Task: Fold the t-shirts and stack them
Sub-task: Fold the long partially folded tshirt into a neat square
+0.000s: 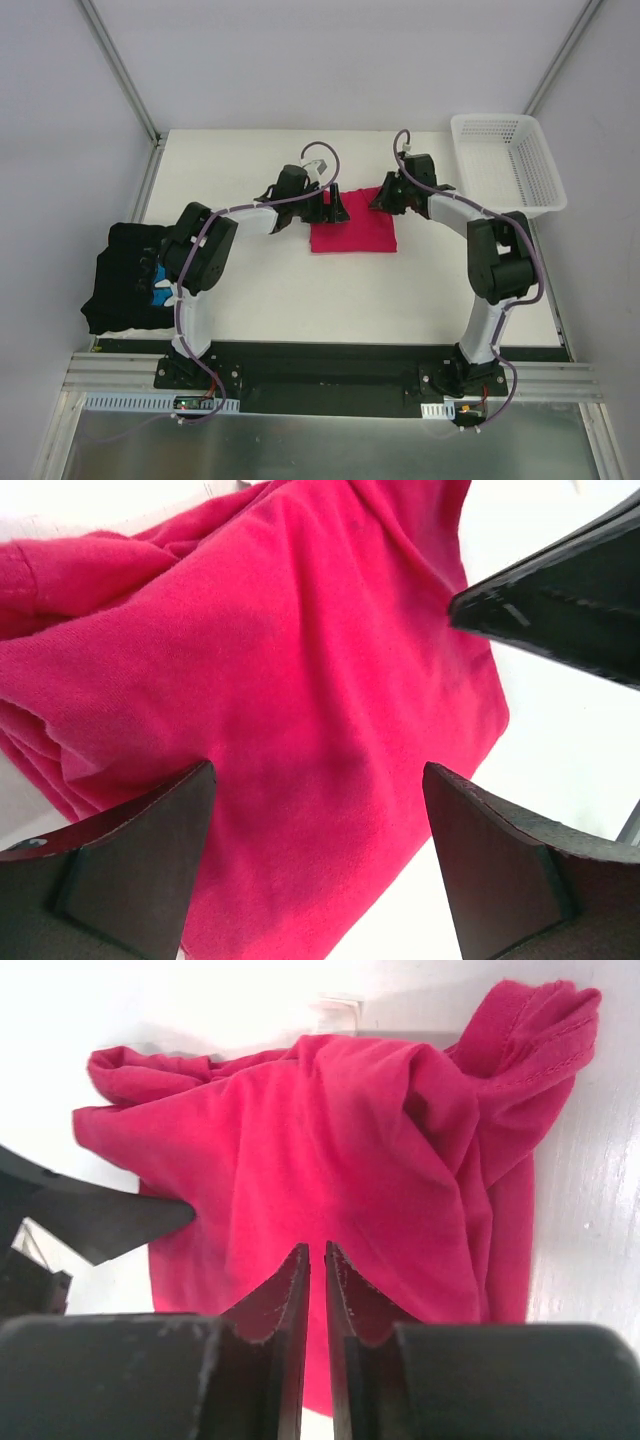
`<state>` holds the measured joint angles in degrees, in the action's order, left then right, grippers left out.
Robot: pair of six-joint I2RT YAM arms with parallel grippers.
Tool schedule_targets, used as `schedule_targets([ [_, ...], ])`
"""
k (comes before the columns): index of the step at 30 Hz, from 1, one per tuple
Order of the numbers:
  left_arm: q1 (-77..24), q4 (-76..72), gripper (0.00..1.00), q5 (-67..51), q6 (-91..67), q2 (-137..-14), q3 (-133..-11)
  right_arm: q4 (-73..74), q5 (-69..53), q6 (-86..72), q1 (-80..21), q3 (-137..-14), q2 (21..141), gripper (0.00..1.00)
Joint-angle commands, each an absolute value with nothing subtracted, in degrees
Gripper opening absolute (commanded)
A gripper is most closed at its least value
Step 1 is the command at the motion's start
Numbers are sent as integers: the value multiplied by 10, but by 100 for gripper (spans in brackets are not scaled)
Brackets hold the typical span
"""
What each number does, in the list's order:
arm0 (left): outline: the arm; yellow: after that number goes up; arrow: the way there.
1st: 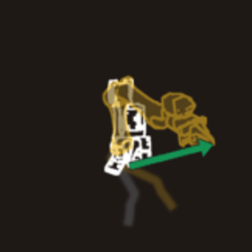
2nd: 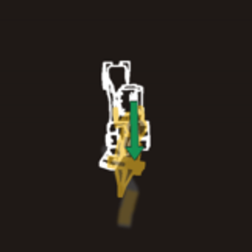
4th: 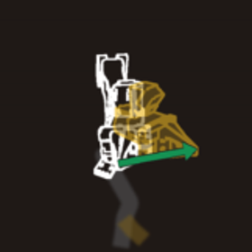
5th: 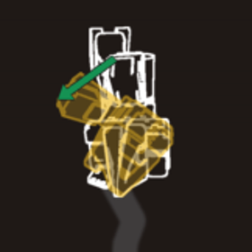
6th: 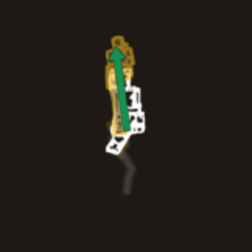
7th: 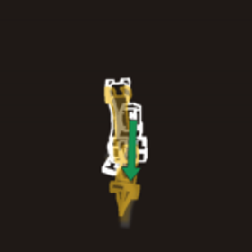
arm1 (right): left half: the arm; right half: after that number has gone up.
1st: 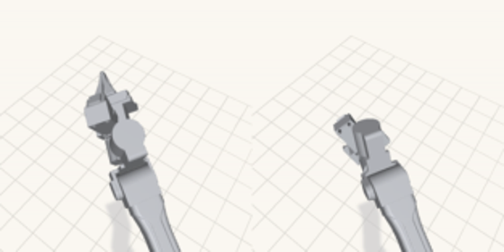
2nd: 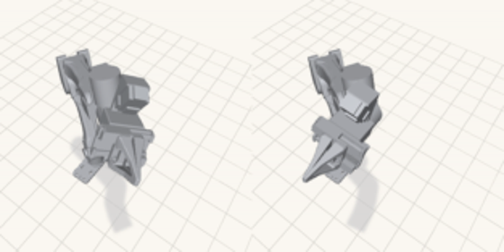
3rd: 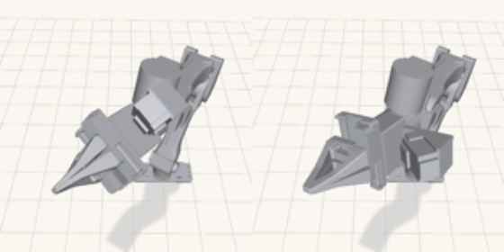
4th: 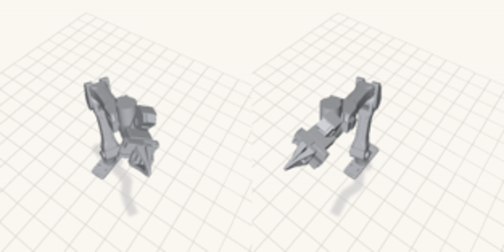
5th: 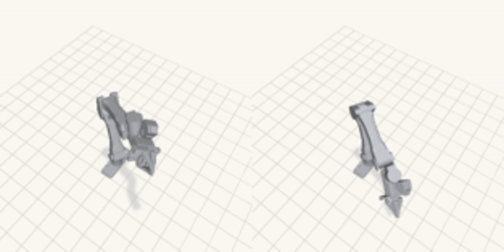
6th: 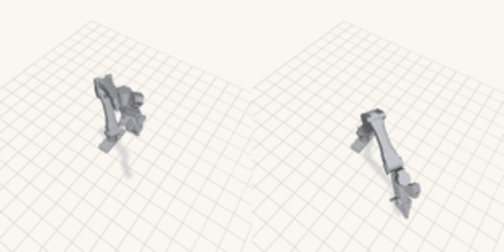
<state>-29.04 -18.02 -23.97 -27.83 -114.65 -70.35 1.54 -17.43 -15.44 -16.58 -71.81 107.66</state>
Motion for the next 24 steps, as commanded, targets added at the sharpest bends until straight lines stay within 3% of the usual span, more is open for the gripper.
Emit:
schedule_targets([
  [1,-289,-222,83,-257,-291,-1143,-700,-19,-185,-167,-161,-740,1104,14],
  [17,-259,-176,83,-283,-285,-1168,-742,-13,-192,-207,-88,-788,1189,15],
  [24,-252,-135,83,-259,-258,-1079,-744,-4,-193,-196,-66,-782,1173,15],
])
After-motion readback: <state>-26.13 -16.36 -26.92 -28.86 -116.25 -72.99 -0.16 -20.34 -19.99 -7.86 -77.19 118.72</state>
